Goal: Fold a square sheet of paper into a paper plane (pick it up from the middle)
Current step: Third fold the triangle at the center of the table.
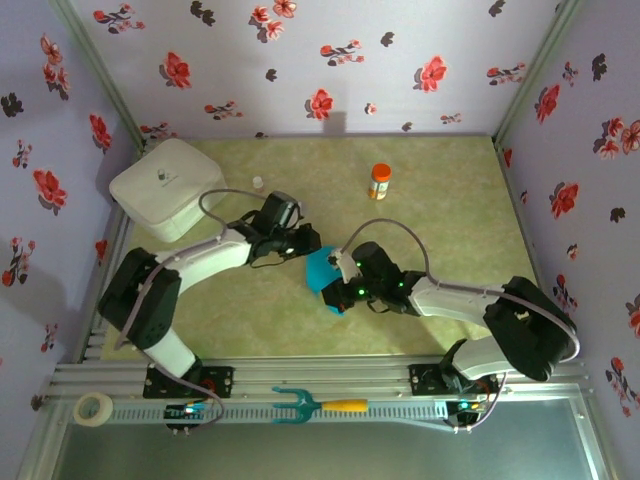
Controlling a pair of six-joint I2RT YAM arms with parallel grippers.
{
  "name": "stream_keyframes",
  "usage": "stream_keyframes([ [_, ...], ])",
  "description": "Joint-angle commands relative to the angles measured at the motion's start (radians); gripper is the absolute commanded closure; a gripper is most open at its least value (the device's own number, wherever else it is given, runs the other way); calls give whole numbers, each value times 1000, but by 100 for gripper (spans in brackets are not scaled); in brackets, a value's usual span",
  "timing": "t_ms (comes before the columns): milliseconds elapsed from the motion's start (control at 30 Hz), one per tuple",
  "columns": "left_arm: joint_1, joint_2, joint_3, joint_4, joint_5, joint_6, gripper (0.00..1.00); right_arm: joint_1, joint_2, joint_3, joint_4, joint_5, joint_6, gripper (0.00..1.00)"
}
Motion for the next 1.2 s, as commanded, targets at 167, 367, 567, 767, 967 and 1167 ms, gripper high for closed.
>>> stream_keyframes([
  [167,8,154,94,-29,91,68,89,-7,-9,-23,31,32,-42,100],
  [367,8,243,103,-26,109,68,89,-6,10,-18,32,49,-35,100],
  [567,8,288,97,-32,104,74,89,-5,22,-11,18,55,-47,100],
  [767,6,314,69,-47,71,87,89,-6,25,-1,-7,92,-54,100],
  [967,6,320,43,-39,70,81,89,-6,21,29,-97,247,-69,100],
  [1167,7,309,44,-36,68,78,89,-6,49,71,-153,320,-77,100],
])
